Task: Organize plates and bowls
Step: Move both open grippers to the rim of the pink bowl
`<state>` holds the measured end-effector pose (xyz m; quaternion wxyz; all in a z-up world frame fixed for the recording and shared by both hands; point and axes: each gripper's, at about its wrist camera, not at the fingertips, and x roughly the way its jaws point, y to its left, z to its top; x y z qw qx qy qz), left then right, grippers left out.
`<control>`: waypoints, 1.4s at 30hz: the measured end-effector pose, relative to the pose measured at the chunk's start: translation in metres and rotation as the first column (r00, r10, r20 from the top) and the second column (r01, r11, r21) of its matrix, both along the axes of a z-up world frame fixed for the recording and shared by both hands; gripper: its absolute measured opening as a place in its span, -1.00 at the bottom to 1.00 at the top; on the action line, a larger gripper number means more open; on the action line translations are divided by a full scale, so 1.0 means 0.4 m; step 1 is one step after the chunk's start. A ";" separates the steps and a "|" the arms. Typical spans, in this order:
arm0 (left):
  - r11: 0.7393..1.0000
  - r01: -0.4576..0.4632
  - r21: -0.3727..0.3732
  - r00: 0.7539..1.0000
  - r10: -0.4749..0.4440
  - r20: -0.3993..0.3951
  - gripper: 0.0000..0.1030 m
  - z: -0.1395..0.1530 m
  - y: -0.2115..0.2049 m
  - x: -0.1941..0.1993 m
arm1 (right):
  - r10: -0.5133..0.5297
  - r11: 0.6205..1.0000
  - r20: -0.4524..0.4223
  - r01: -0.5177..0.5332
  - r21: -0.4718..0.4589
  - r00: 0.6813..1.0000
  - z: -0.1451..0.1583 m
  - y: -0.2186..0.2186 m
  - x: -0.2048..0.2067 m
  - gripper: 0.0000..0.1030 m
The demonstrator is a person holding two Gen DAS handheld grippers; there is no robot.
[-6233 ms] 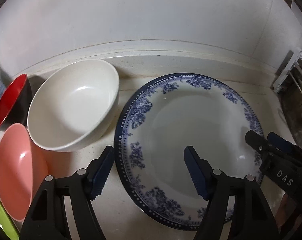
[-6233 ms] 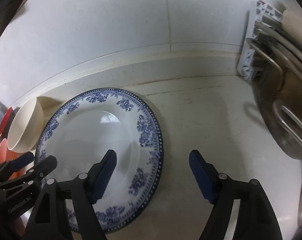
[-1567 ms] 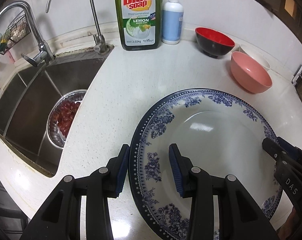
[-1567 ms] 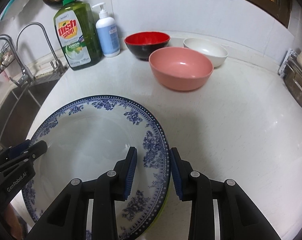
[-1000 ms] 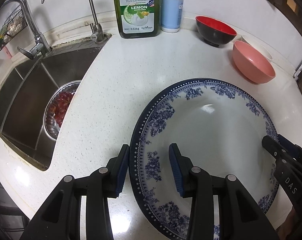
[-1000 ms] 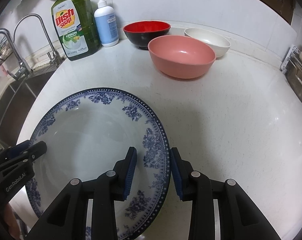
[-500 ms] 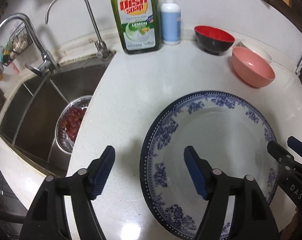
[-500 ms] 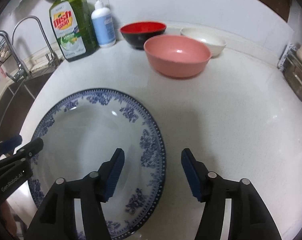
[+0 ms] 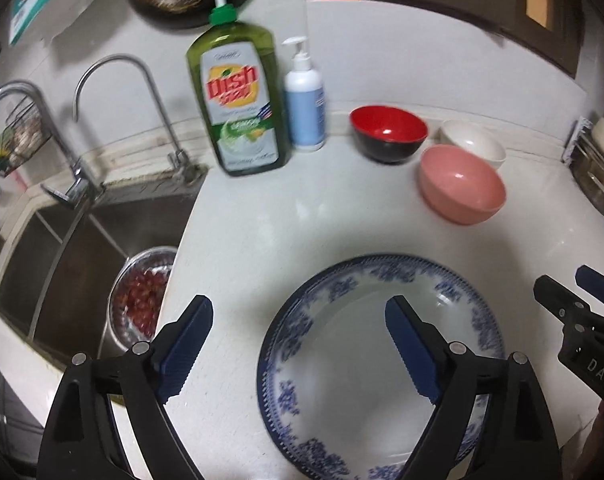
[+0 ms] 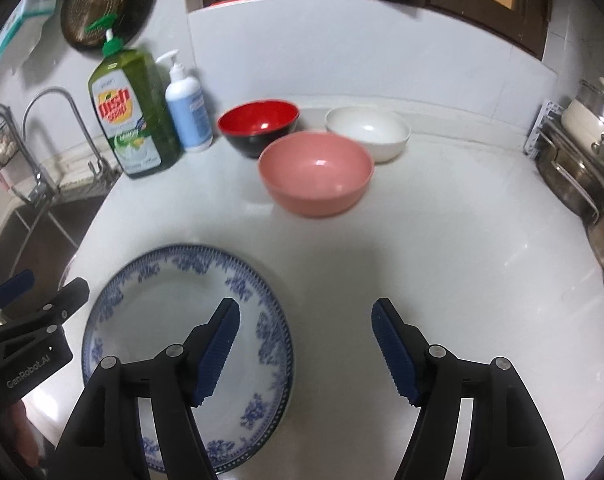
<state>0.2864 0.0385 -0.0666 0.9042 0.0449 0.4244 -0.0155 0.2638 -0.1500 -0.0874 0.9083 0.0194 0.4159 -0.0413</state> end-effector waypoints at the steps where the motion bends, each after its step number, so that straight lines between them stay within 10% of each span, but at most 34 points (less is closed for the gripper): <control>1: 1.000 0.008 0.005 1.000 -0.008 0.005 0.73 0.009 -0.009 0.008 | -0.001 1.000 0.003 0.001 -0.001 1.000 0.007 -0.006 0.004 0.35; 26: 0.975 0.222 0.032 0.975 -0.222 0.005 0.77 0.119 -0.179 0.289 | -0.029 0.999 0.036 0.028 0.025 0.999 0.142 -0.166 0.219 0.35; 42: 0.954 0.299 -0.004 0.937 -0.295 -0.186 0.56 0.022 -0.296 0.483 | -0.085 0.991 -0.100 0.095 0.099 0.991 0.073 -0.255 0.378 0.32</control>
